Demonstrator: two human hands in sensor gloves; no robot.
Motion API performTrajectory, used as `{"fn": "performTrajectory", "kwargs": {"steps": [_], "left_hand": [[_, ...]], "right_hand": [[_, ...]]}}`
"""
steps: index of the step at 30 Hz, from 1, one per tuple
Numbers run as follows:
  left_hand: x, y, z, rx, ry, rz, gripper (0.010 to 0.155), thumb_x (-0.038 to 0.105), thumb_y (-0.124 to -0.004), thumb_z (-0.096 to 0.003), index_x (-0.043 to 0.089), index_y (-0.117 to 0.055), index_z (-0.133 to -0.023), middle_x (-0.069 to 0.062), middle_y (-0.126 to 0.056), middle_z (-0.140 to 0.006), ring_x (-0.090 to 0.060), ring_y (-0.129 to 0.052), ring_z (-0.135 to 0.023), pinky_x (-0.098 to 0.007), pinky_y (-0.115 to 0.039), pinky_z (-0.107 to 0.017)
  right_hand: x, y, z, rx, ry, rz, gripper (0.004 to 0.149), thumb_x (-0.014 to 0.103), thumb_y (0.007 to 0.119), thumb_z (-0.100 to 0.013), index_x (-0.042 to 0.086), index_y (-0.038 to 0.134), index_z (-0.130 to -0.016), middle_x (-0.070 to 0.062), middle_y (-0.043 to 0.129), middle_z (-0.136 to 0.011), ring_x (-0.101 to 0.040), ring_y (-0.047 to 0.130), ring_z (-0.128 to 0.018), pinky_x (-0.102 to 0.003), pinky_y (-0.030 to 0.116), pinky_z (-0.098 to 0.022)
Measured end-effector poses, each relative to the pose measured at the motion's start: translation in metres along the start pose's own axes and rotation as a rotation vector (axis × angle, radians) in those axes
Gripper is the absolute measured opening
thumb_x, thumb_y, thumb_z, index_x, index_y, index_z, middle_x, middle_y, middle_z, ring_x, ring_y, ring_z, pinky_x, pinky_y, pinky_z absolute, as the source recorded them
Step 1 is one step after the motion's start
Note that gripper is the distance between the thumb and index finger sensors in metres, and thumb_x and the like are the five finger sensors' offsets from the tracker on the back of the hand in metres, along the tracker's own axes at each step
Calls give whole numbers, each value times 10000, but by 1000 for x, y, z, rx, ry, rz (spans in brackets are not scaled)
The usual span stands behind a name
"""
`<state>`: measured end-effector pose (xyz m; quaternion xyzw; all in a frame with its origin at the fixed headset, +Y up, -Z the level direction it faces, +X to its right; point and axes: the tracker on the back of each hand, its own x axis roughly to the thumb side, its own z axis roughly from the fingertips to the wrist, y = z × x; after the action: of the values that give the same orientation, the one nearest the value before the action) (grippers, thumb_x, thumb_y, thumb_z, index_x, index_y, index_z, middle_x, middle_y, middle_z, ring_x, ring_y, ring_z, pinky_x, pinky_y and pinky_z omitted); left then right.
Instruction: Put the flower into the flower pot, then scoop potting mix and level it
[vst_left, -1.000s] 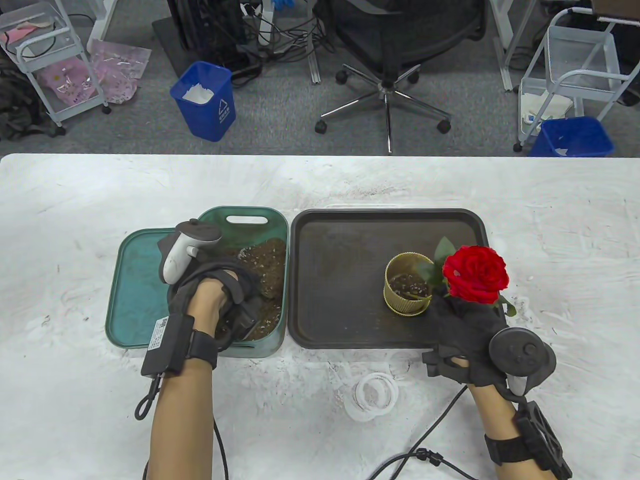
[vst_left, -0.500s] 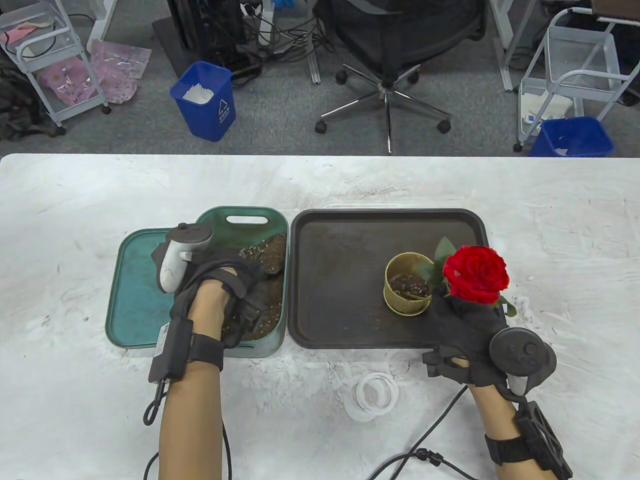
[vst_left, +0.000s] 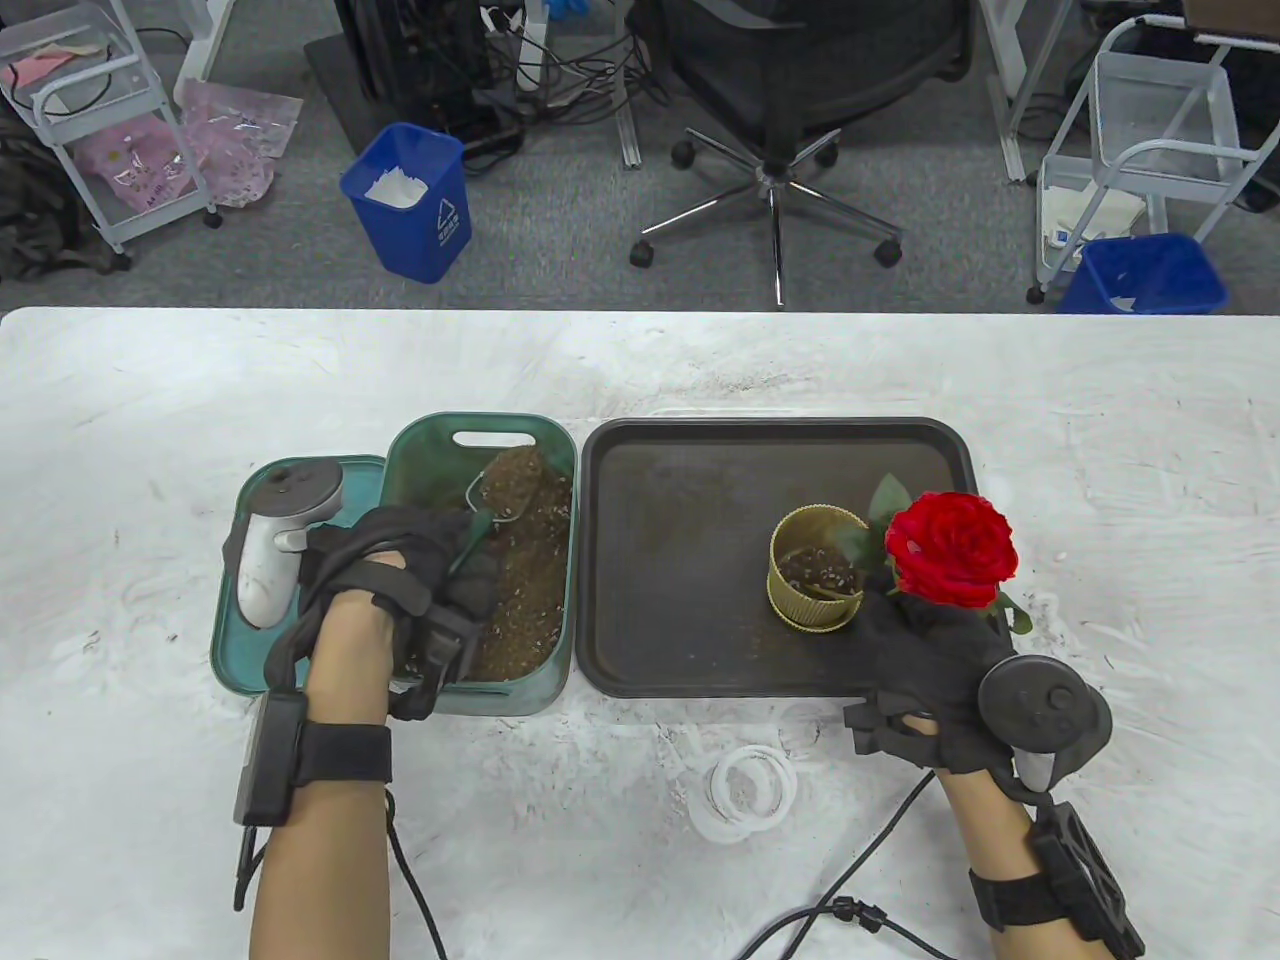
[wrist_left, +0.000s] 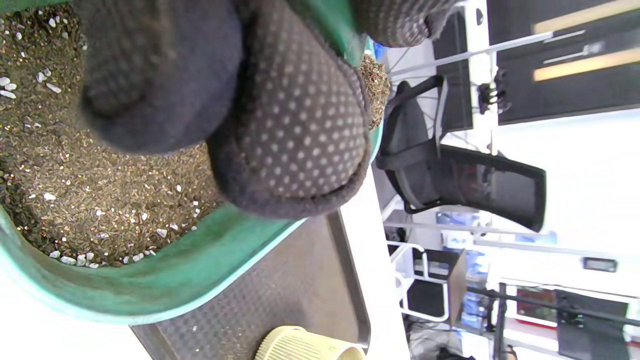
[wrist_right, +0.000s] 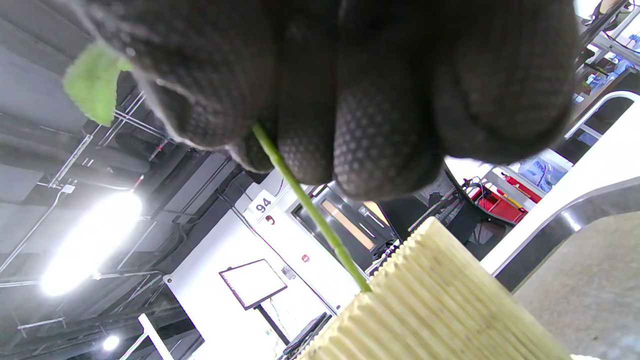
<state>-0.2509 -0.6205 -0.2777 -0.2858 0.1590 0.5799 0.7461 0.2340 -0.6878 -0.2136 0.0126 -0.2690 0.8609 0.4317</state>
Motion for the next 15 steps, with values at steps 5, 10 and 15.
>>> {"fn": "performTrajectory", "kwargs": {"steps": [5,10,15], "left_hand": [[4,-7,17,-17,-96,30,550,411,-627,-461,85,-662,-903,5,-936,-681,-65,-1113,-246,-232,-972,-200],[15,-38,22,-108,-178,13,561,403,-632,-466,77,-624,-923,-1,-907,-705,-52,-1078,-232,-223,-949,-192],[26,-92,9,-251,-262,25,570,401,-628,-476,69,-591,-938,-10,-884,-706,-38,-1036,-203,-217,-924,-178]], "right_hand": [[0,0,0,-1,2,-2,367,305,880,-346,181,926,-688,-134,1019,-625,-338,1053,-381,-498,935,-263],[-1,0,0,-2,6,-5,367,306,880,-346,180,925,-688,-134,1019,-625,-339,1052,-382,-499,935,-263],[-1,-1,-1,-4,12,-5,367,307,880,-348,179,924,-689,-135,1019,-624,-340,1051,-383,-499,935,-264]]}}
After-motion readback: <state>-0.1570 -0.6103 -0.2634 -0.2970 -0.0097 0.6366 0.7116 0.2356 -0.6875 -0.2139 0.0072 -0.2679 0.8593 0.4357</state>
